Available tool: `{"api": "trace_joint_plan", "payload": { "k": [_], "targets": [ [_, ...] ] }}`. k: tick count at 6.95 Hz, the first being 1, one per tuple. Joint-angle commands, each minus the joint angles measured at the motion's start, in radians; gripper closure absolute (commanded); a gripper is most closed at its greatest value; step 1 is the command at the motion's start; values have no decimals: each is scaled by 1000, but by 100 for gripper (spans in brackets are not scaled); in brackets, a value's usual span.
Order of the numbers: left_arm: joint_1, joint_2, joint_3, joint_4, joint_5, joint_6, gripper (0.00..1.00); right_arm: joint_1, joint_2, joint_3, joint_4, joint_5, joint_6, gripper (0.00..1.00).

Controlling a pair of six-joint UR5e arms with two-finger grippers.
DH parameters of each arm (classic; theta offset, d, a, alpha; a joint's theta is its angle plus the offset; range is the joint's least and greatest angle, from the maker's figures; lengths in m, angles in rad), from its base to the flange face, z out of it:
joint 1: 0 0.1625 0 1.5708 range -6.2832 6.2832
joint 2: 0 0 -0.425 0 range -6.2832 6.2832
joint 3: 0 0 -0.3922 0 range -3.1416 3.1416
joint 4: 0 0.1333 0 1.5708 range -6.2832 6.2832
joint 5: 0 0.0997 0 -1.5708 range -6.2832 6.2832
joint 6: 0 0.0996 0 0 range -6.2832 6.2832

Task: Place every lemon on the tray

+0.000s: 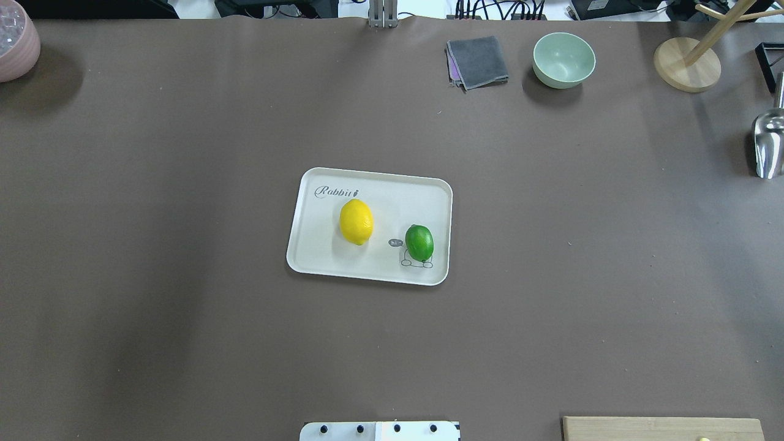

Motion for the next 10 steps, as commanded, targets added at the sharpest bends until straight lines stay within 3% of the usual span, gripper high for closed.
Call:
{"api": "trace_joint_plan", "payload": {
  "k": [1, 10],
  "targets": [
    [0, 0, 8, 0, 1, 0, 2, 12, -9, -2, 0, 2, 0, 0],
    [6, -40, 33, 8, 1, 0, 2, 27, -17, 5, 1, -1, 0, 0]
  ]
}}
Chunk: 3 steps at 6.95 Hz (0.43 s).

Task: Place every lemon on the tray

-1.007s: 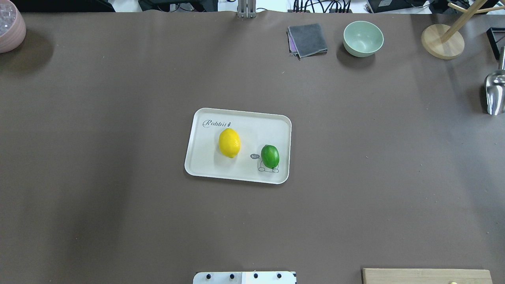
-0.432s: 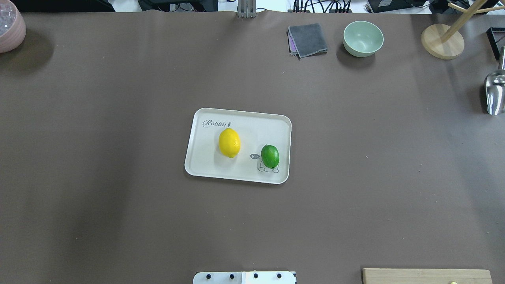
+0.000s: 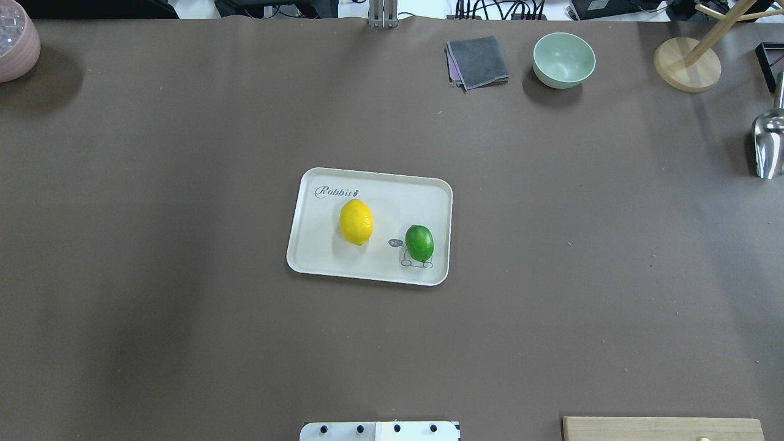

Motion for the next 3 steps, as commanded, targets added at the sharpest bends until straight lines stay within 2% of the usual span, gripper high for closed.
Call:
{"api": "trace_joint_plan", "payload": {
  "k": [1, 3],
  "targets": [
    [1, -3, 0, 0, 0, 0, 2, 3, 1, 3, 0, 0, 0, 0],
    [1, -4, -3, 0, 2, 2, 2, 3, -8, -9, 0, 0, 0, 0]
  ]
}}
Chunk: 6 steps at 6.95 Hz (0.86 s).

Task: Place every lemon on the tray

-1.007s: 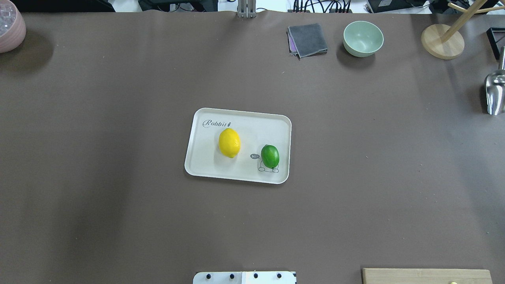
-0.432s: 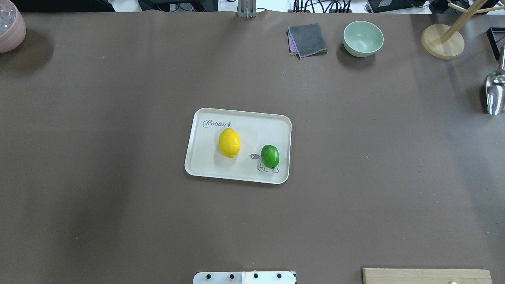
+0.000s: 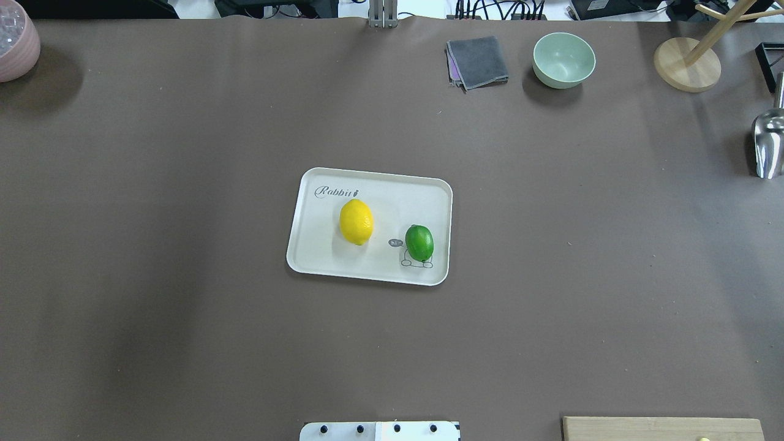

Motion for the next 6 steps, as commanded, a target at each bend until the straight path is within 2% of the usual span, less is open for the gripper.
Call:
{"api": "trace_joint_plan", "payload": {
  "k": [1, 6],
  "targets": [
    [6, -1, 0, -2, 1, 4, 2, 0, -7, -5, 0, 0, 0, 0],
    [5, 12, 0, -25, -1, 15, 2, 11, -10, 1, 20, 2, -2, 0]
  ]
}}
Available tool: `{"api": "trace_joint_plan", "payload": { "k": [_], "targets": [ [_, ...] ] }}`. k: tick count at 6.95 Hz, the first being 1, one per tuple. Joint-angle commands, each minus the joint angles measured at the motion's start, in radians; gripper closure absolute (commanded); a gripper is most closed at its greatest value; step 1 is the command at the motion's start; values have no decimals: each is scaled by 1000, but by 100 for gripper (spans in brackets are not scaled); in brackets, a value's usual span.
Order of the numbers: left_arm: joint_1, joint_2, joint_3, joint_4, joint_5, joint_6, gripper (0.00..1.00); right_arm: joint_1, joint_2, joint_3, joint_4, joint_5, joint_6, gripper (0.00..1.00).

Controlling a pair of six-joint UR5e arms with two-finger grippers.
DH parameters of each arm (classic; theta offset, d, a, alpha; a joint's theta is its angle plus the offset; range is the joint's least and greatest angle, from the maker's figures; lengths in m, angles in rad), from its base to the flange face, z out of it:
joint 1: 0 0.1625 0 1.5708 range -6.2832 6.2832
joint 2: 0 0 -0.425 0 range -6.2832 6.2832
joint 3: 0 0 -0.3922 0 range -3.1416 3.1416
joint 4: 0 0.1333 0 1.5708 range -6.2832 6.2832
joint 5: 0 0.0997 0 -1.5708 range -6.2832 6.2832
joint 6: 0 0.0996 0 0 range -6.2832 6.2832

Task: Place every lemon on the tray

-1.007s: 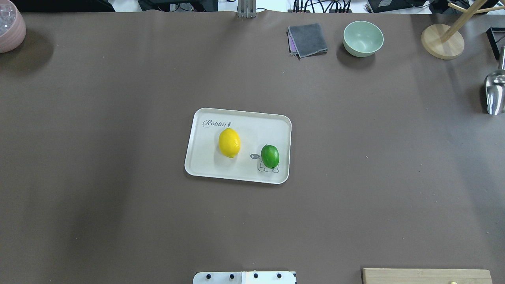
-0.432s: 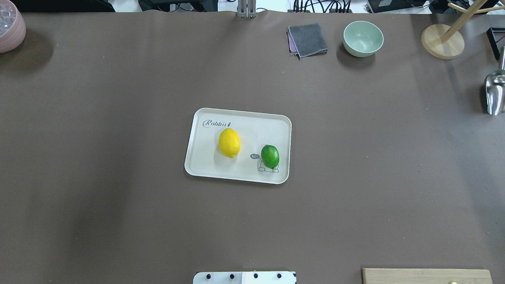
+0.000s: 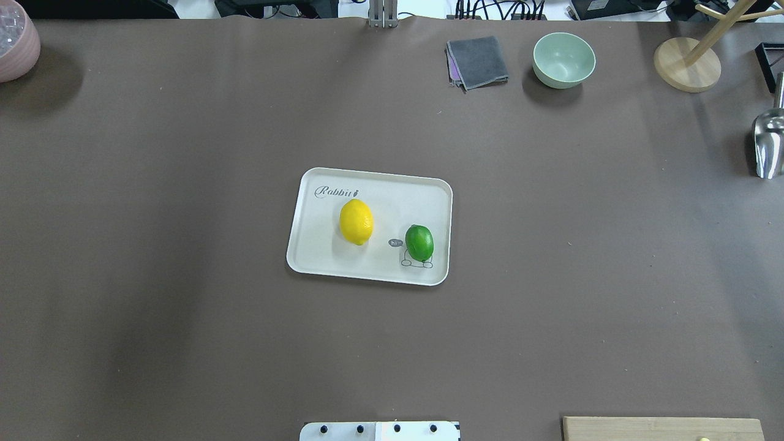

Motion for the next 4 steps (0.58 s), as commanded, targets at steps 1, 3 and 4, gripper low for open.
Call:
{"api": "trace_joint_plan", "payload": {
  "k": [1, 3, 4],
  "targets": [
    [0, 4, 5, 0, 0, -1, 2, 5, -2, -1, 5, 0, 0, 0],
    [0, 4, 6, 0, 1, -1, 2, 5, -8, 2, 5, -2, 0, 0],
    [0, 4, 6, 0, 0, -1, 2, 9, -8, 3, 7, -2, 0, 0]
  ]
}}
